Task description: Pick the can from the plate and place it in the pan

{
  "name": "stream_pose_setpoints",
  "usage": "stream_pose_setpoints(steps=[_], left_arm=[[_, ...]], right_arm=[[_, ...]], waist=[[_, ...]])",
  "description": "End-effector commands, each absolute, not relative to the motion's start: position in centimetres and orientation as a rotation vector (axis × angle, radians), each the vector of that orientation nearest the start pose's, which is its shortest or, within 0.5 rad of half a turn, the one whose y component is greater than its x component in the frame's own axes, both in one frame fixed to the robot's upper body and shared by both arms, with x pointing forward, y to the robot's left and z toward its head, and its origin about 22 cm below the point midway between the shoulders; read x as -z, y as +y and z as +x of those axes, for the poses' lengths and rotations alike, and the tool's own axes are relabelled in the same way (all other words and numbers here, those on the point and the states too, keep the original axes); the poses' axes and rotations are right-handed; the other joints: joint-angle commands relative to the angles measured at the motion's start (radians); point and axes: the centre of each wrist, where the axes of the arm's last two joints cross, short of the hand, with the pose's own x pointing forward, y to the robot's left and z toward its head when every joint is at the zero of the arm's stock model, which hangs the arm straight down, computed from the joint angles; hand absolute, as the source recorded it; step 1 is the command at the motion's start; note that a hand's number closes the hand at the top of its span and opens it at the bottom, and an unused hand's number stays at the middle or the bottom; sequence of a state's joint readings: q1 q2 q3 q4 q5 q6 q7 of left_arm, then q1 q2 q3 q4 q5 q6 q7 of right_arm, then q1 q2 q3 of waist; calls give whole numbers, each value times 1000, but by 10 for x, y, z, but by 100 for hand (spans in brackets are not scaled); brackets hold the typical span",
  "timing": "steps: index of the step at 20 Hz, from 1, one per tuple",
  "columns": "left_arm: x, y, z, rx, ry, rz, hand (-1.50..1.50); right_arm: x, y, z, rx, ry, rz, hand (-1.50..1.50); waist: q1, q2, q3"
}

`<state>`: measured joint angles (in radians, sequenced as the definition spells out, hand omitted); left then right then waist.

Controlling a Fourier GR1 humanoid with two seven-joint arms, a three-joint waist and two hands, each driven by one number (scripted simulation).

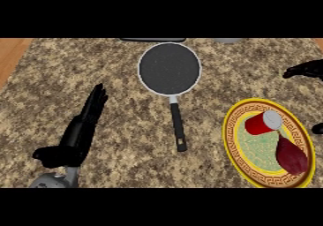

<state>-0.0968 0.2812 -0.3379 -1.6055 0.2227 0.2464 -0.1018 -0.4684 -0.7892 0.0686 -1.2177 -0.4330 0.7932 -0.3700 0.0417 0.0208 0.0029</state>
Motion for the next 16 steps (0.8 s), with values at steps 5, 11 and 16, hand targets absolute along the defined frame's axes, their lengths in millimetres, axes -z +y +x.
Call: stream_pose_setpoints(steps=[5, 11, 16], left_arm=[[-17, 189, 255, 163, -1713, -126, 0], [-16, 189, 253, 183, -1723, -116, 0], [-19, 191, 249, 172, -1710, -126, 0]], right_arm=[[-206, -401, 355, -1157, -1739, 485, -150], [-230, -369, 359, -1440, -1636, 374, -150], [-210, -315, 358, -1737, -1489, 231, -150]], waist=[[16, 3, 1], [19, 0, 1], [30, -4, 0]])
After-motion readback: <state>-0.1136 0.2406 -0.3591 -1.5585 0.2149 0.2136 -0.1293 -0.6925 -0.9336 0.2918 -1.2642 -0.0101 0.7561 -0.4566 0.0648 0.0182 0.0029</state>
